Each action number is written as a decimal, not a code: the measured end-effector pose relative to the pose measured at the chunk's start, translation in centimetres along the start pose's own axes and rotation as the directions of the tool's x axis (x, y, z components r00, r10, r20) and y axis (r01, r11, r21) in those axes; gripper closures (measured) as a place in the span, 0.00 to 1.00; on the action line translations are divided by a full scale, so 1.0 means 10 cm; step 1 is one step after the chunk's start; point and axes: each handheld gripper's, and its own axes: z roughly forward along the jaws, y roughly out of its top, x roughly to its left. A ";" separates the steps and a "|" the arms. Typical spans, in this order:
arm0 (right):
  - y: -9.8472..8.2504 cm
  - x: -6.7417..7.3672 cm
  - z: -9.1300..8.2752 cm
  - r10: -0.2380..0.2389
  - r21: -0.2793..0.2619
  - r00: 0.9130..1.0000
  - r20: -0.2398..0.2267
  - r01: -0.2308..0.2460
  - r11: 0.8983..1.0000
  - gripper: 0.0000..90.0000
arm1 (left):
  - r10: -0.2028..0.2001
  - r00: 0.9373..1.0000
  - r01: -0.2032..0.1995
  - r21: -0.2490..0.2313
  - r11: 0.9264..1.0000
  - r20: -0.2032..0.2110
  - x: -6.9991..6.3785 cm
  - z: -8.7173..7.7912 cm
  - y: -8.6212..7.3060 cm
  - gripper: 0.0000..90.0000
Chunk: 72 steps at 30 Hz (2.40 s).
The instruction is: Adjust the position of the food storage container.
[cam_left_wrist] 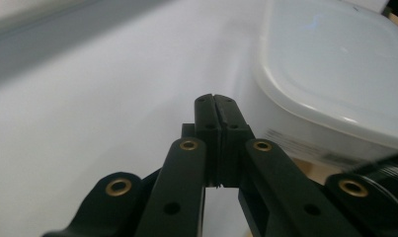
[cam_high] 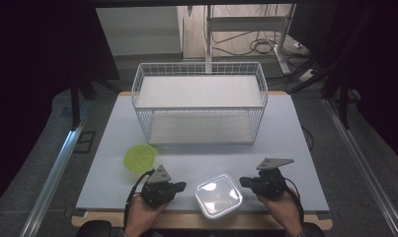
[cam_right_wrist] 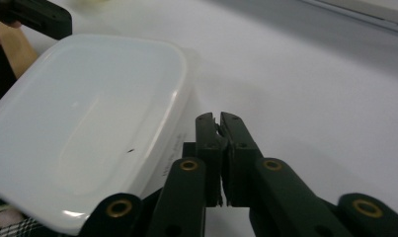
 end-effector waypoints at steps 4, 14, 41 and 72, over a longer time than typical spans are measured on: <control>-0.03 0.06 0.01 -0.012 0.033 1.000 0.003 0.012 0.999 0.98 | -0.022 0.999 0.020 0.046 0.999 0.043 -0.10 0.08 -0.10 1.00; -0.09 0.21 -0.01 0.001 0.071 1.000 0.004 -0.002 0.997 1.00 | -0.054 0.997 0.050 0.068 0.996 0.055 -0.29 0.23 -0.10 1.00; -0.23 0.32 -0.05 0.047 0.088 0.999 0.027 -0.049 0.995 1.00 | -0.068 0.998 0.067 0.088 0.994 0.012 -0.35 0.20 -0.02 1.00; 0.25 0.08 0.40 0.066 0.053 0.998 0.024 -0.067 0.996 0.93 | -0.107 0.987 0.116 0.065 0.991 -0.123 0.31 0.15 0.18 0.87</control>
